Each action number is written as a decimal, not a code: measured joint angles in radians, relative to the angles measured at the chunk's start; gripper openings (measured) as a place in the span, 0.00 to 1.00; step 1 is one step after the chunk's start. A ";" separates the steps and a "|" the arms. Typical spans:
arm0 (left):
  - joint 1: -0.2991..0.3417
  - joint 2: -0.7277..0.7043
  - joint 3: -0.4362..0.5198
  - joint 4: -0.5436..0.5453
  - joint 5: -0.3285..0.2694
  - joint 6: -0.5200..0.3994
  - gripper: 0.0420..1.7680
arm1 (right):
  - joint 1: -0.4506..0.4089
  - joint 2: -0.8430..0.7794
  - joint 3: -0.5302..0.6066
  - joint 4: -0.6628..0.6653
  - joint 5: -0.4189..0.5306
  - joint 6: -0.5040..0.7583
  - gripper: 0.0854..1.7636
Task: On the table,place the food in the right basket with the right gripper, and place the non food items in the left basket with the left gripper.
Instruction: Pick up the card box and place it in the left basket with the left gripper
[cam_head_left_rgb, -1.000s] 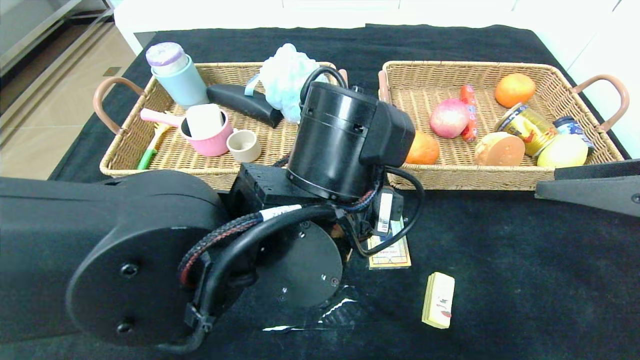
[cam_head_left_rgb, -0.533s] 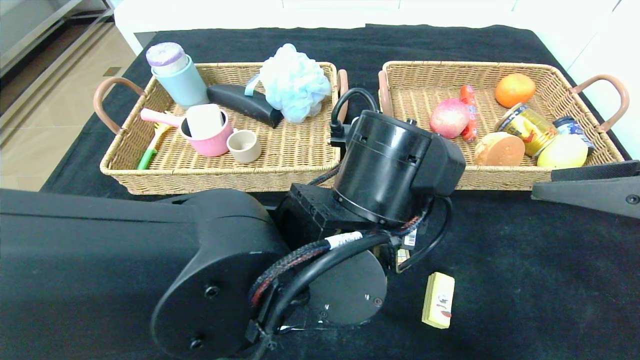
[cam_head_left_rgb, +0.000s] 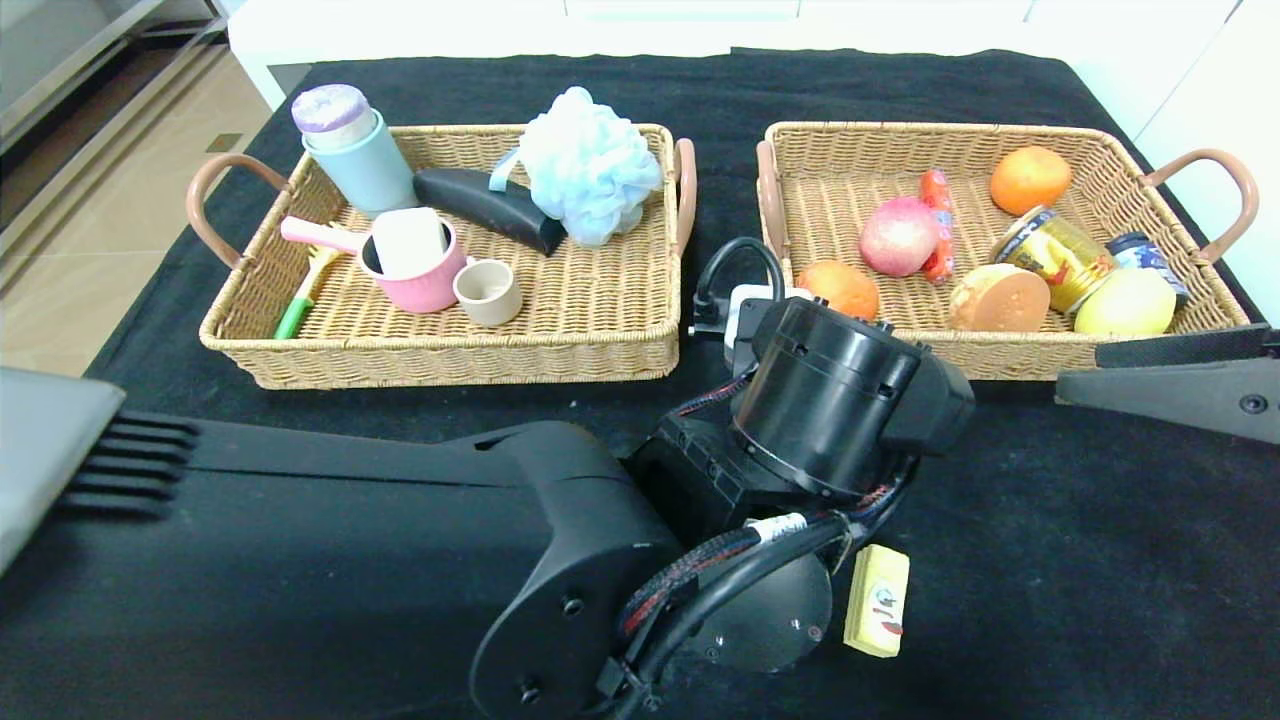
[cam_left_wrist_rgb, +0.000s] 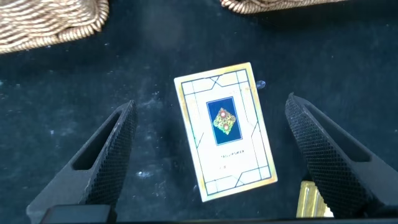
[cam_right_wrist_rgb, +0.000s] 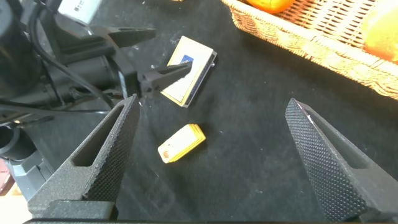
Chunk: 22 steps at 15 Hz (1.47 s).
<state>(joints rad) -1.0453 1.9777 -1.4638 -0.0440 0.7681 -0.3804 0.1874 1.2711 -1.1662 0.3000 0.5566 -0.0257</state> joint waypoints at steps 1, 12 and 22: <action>-0.005 0.006 -0.009 0.002 0.001 -0.008 0.97 | 0.000 0.000 0.000 0.000 0.000 0.000 0.97; -0.014 0.080 -0.024 0.028 0.019 -0.046 0.97 | 0.001 0.002 0.000 0.000 -0.001 0.000 0.97; -0.013 0.105 -0.032 0.033 0.038 -0.045 0.97 | -0.015 0.006 -0.005 -0.016 0.000 0.000 0.97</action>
<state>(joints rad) -1.0583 2.0826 -1.4955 -0.0109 0.8057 -0.4255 0.1721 1.2772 -1.1713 0.2838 0.5570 -0.0260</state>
